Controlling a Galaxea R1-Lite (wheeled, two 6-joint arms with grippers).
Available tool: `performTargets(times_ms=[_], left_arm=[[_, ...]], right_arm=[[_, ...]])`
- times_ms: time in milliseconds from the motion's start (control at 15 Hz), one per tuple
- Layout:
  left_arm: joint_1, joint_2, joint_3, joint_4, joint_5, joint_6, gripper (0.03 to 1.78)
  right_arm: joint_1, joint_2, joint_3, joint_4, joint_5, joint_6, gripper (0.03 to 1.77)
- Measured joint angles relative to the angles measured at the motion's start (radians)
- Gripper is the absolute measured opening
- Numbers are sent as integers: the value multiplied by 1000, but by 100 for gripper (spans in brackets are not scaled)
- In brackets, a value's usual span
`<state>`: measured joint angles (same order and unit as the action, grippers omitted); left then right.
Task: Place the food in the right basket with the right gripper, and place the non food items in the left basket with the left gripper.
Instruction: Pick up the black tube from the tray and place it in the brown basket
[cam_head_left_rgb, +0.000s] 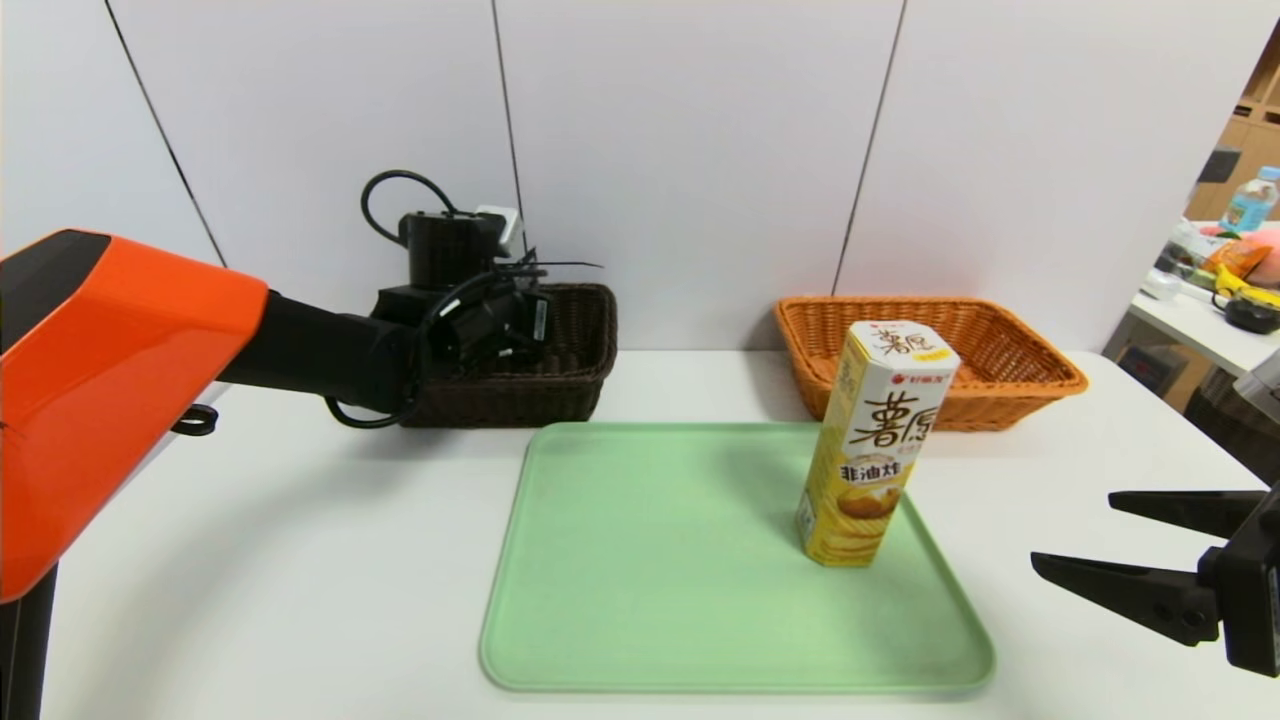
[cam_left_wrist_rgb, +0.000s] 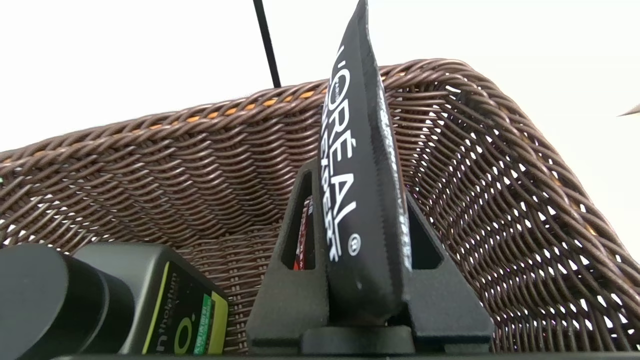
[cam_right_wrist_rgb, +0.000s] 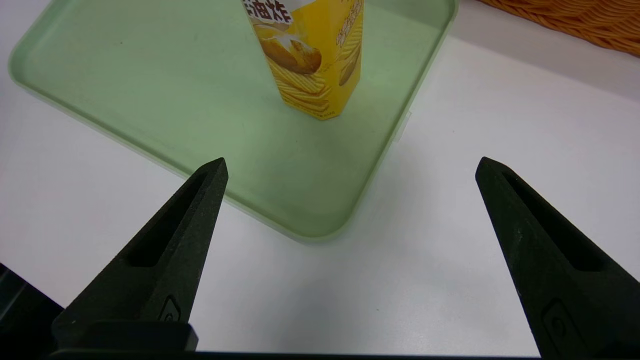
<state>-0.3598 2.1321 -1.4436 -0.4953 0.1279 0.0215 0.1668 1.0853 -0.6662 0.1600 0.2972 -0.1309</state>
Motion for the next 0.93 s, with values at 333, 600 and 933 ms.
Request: performTargets(times_ms=[333,600,933], left_arm=[[-1,-3,3,0,0,1,33],[-1,5,4,-1,0,-1,33],[0,8,11,-1,-3,1,52]], right_arm=[[0,0,0,0,0,0,171],[0,0,-1,0,0,0,171],[0,0,-1,0,0,0,171]])
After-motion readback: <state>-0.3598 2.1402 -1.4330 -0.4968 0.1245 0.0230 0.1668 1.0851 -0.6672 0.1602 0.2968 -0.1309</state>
